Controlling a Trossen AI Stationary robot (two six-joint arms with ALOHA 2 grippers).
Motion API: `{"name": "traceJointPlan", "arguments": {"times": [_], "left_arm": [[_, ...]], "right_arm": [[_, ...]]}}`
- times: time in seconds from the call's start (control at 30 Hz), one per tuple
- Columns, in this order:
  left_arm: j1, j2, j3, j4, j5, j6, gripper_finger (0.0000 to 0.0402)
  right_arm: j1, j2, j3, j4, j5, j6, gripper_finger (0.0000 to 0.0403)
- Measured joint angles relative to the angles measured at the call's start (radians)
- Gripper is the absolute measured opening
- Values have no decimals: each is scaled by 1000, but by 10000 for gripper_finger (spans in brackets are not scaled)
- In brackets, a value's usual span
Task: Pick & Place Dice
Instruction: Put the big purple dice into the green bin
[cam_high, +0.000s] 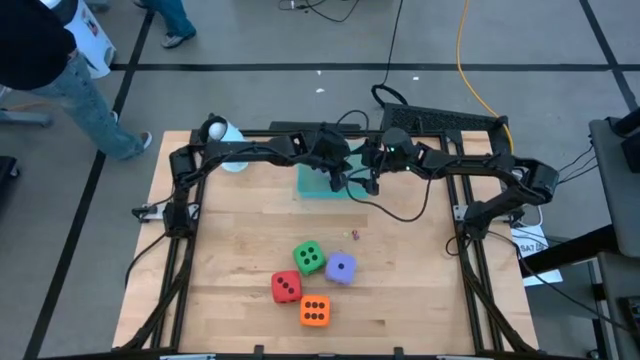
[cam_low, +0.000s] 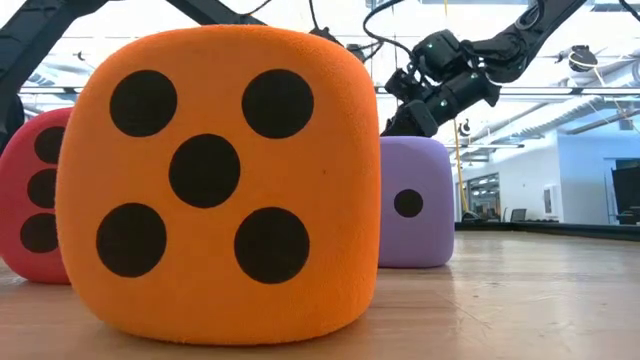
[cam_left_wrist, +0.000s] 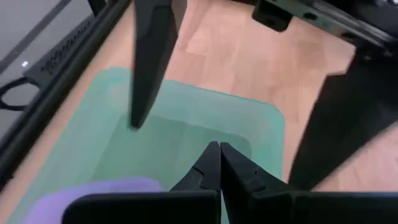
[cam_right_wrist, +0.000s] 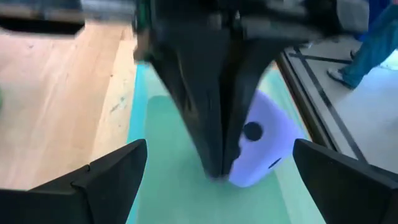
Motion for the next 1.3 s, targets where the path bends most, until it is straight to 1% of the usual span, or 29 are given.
{"name": "traceJointPlan", "arguments": {"times": [0.1,0.2,0.27,0.33,0.4,0.5,0.6,0.67,0.73,0.8,0.87,0.93,1.1,1.2,1.23,1.27,1.3], "left_arm": [[-8,-69,0,-61,-21,24,0],[-33,-165,-3,-150,-85,54,0],[-60,-247,-28,-185,-132,61,0],[-89,-342,-81,-186,-165,62,0],[-121,-442,-153,-175,-196,61,0],[-169,-601,-300,-138,-273,27,0],[-211,-769,-485,-75,-320,-10,0],[-253,-879,-632,33,-356,-38,0],[-304,-987,-782,122,-388,-45,0],[-355,-1089,-912,229,-432,-61,0],[-386,-1178,-1016,320,-491,-76,0],[-413,-1243,-1097,387,-530,-78,0],[-475,-1358,-1231,507,-606,-53,0],[-511,-1384,-1281,524,-624,-45,0],[-521,-1389,-1291,517,-637,-41,0],[-528,-1393,-1295,510,-658,-34,0],[-534,-1398,-1295,506,-684,-32,0]], "right_arm": [[0,-38,0,-41,2,32,393],[-5,-98,-1,-101,3,52,393],[-9,-144,-1,-146,-3,67,393],[-11,-196,-3,-211,-7,68,393],[-11,-254,-19,-233,-27,68,393],[-11,-342,-74,-225,-98,93,393],[-9,-428,-150,-178,-161,148,386],[-3,-485,-213,-126,-229,195,371],[14,-537,-292,-41,-269,235,348],[30,-585,-370,57,-267,264,319],[38,-615,-428,162,-260,299,282],[38,-641,-470,212,-239,345,238],[51,-679,-532,253,-76,394,109],[74,-690,-568,256,-50,421,36],[96,-684,-583,262,-37,412,19],[120,-680,-600,261,-8,395,10],[142,-677,-613,253,29,386,9]]}}
